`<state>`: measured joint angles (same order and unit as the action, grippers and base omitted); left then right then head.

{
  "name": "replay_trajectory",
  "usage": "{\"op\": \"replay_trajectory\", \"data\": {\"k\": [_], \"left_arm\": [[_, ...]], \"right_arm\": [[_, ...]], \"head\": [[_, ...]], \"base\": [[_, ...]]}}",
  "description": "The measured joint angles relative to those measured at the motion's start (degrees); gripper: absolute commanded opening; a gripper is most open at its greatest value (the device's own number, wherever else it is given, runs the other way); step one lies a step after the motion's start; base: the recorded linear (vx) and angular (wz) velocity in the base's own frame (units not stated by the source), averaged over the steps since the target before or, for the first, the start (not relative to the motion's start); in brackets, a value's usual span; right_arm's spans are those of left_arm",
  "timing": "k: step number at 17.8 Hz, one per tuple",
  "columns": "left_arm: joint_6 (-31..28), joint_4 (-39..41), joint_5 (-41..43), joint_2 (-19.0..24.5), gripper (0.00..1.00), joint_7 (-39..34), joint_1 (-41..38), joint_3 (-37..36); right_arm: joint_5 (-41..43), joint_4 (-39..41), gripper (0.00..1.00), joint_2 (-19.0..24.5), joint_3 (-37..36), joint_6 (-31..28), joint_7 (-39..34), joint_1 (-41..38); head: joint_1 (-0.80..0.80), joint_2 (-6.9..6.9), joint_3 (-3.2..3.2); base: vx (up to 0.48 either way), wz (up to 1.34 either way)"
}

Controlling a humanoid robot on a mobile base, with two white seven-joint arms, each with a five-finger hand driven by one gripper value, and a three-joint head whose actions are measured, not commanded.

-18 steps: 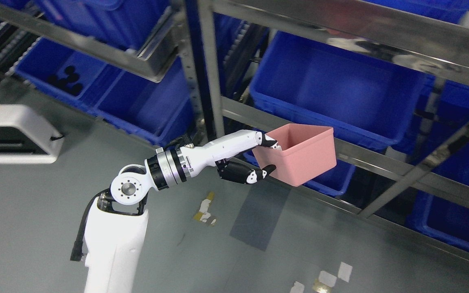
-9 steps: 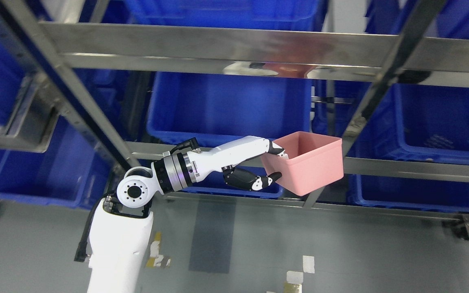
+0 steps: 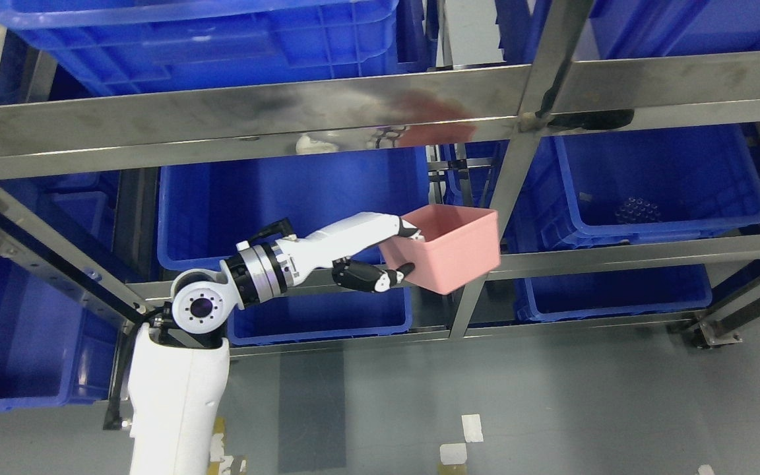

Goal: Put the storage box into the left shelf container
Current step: 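Move the pink box over the blue bin on the shelf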

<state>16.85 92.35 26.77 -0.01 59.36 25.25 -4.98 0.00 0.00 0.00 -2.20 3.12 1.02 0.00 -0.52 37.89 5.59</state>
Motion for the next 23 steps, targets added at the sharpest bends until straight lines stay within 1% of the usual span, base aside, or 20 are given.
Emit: {"op": "replay_trajectory", "data": {"k": [5, 11, 14, 16, 20, 21, 23], "left_arm": [[0.11, -2.02, 4.18, 0.00, 0.02, 0.00, -0.55, 5.62], [0.29, -5.43, 6.18, 0.00, 0.02, -0.41, -0.73, 11.24], [0.36, -7.49, 6.69, -0.01, 0.03, -2.12, -0.37, 13.63], [0.49, -9.00, 6.96, 0.00, 0.05, -3.43, 0.09, 15.17], [0.35, -11.95, 7.24, 0.00, 0.16, -9.25, 1.40, 17.33], [0.32, -12.72, 7.29, 0.00, 0.23, -10.66, 1.83, 17.75], [0.29, -14.49, 7.41, 0.00, 0.42, -12.71, 2.77, 18.45]], "right_arm": [[0.00, 0.00, 0.99, 0.00, 0.00, 0.00, 0.00, 0.00], [0.00, 0.00, 0.99, 0.00, 0.00, 0.00, 0.00, 0.00], [0.00, 0.00, 0.99, 0.00, 0.00, 0.00, 0.00, 0.00], [0.00, 0.00, 0.99, 0.00, 0.00, 0.00, 0.00, 0.00], [0.00, 0.00, 0.99, 0.00, 0.00, 0.00, 0.00, 0.00], [0.00, 0.00, 0.99, 0.00, 0.00, 0.00, 0.00, 0.00], [0.00, 0.00, 0.99, 0.00, 0.00, 0.00, 0.00, 0.00]], "head": [[0.00, 0.00, 0.00], [0.00, -0.01, 0.00], [0.00, -0.02, 0.00], [0.00, -0.01, 0.00], [0.00, -0.02, 0.00], [0.00, -0.02, 0.00], [0.00, -0.02, 0.00]], "base": [[0.008, -0.04], [-0.004, 0.01], [0.000, 0.00], [0.000, 0.00], [0.000, 0.00], [0.000, 0.00], [0.000, 0.00]]}}
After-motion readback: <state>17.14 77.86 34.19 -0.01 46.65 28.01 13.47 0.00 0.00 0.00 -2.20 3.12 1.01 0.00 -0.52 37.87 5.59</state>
